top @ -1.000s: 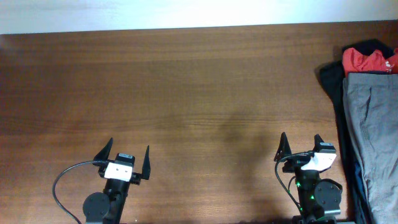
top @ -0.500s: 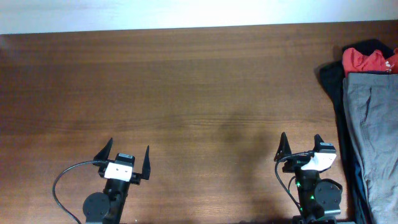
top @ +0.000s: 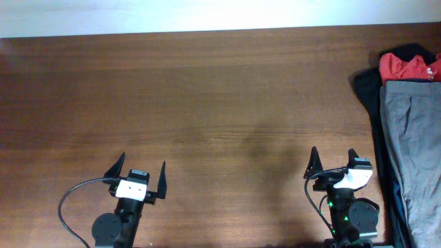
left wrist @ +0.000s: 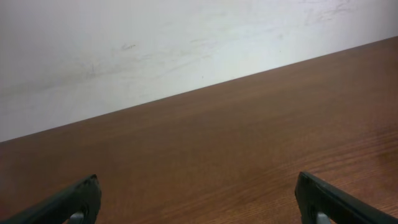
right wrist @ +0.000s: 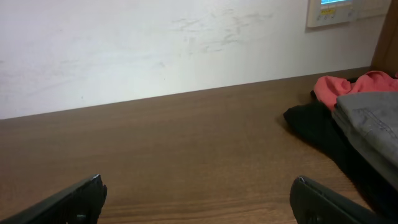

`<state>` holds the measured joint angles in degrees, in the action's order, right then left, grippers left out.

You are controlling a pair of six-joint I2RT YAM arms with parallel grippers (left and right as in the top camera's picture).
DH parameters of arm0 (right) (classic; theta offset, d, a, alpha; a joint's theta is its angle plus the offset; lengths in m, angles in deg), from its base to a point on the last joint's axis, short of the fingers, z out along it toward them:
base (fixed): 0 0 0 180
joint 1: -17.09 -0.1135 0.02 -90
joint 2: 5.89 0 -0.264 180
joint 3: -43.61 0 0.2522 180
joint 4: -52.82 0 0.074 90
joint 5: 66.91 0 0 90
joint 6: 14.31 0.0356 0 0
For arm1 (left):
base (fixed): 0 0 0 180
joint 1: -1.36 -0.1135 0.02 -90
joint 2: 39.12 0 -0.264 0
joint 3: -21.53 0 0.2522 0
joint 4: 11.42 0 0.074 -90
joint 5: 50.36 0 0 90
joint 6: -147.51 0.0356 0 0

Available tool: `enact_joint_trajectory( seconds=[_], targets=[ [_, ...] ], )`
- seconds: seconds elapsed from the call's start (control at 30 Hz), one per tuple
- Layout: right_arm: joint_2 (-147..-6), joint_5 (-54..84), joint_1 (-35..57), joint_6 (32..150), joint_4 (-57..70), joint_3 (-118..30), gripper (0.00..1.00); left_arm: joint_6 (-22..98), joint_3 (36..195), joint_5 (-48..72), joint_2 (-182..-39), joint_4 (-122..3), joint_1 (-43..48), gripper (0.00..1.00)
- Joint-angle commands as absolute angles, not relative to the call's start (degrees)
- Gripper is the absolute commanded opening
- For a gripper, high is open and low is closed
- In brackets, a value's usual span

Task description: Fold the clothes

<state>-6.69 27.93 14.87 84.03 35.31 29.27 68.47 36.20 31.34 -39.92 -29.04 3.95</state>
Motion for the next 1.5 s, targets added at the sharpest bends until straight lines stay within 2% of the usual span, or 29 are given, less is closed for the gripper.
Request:
enact_joint_trajectory(
  seconds=[0.0,0.13,0.33,0.43,0.5,0.63,0.73,0.9,1.03,1.27,1.47],
  targets=[
    [-6.3,27.8,15.2,83.7,35.6,29.5,0.99,69.2,35.8,31.8,-39.5,-29.1,3.7,0.99],
    [-6.3,21.1,15.2,85.8,36.9,29.5,0.99,69.2,35.8,31.8,-39.5,-29.1,3.7,0.99],
    [-6.3,-4.8,15.2,104.9,37.5,29.5,0.99,69.2,35.8,31.8,-39.5,-29.1,3.7,0.99],
    [-6.3,-8.1,15.2,109.9,38.5,29.5,0.99,69.2,35.8,31.8,-39.5,-29.1,3.7,0.99],
    [-6.3,-9.6,15.2,111.9,44.0,29.5,0.99,69.2,35.8,31.8,-39.5,-29.1,3.7,0.99],
    [-6.3,-10.8,15.3,111.2,60.6,28.7,0.99,69.2,35.8,31.8,-39.5,-29.1,3.7,0.99],
    [-6.5,-9.6,15.3,107.5,60.1,24.0,0.99,69.2,35.8,31.8,-39.5,-29.1,3.7,0.99],
    [-12.7,-0.8,15.2,92.5,42.3,9.3,0.99,69.2,35.8,31.8,-39.5,-29.1,3.7,0.99],
    [-25.7,11.9,15.3,82.8,29.3,-4.7,0.99,69.2,35.8,31.8,-39.5,-29.1,3.7,0.99],
    [-57.6,44.2,15.3,80.4,13.7,-29.1,0.99,69.2,35.8,31.8,-39.5,-29.1,3.7,0.99],
    [-84.3,70.2,15.3,80.3,9.7,-45.4,0.99,69.2,35.8,31.8,-39.5,-29.1,3.7,0.99]
  ],
)
